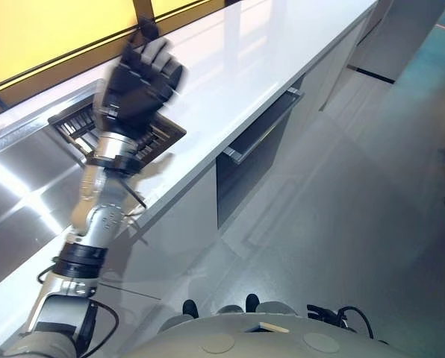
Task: Pick up plates and place into dishwasher.
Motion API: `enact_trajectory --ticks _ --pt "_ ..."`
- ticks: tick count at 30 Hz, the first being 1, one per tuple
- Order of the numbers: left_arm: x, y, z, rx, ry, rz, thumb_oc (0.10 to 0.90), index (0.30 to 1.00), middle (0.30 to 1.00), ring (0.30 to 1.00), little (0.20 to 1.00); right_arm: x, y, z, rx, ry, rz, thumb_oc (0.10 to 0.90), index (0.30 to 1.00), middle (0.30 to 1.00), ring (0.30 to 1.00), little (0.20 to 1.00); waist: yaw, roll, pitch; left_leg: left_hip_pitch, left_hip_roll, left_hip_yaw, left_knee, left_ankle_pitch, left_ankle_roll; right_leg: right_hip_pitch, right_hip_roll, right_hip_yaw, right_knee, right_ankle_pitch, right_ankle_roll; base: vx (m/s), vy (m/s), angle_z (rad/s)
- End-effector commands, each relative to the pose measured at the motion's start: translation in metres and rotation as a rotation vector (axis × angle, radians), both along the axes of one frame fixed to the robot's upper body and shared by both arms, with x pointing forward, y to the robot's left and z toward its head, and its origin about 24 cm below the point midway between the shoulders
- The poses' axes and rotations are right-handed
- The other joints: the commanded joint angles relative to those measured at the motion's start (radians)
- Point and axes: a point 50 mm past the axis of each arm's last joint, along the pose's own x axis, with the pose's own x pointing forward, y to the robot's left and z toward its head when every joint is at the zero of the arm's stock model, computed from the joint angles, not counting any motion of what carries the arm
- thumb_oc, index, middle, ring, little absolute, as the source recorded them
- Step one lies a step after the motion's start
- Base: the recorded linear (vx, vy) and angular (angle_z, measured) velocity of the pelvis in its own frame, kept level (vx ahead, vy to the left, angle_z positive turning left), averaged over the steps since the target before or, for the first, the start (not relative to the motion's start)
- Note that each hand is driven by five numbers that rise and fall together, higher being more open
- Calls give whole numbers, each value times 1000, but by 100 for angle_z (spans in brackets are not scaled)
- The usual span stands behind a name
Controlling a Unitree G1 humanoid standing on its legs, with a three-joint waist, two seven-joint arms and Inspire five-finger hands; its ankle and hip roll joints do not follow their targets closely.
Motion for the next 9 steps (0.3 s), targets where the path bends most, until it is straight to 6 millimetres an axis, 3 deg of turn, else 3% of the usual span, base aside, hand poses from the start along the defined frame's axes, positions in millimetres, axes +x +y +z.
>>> enact_trajectory --ticks 1,6,7,9 --pt "-1 -22 21 -98 -110 -225 800 900 900 900 900 37 3 6 -19 -91 140 800 900 900 900 900 9 21 -1 26 -63 21 24 -127 27 -41 41 -15 112 -71 73 -10 1 -15" --pt "-16 -63 -54 -125 176 -488 800 900 900 900 900 51 9 7 -29 -99 202 800 900 900 900 900 13 22 5 24 -62 27 25 -129 34 -43 43 -25 114 -71 72 -6 0 -3" --pt "-16 -64 -55 -123 183 -493 800 900 900 900 900 51 9 7 -29 -98 204 800 900 900 900 900 13 22 5 24 -62 27 25 -129 34 -43 44 -25 114 -71 72 -21 -33 1" --pt "-32 -74 -98 -93 368 -548 800 900 900 900 900 56 11 8 -31 -108 212 800 900 900 900 900 15 20 12 19 -62 25 26 -131 38 -48 45 -28 118 -74 73 -31 -44 1"
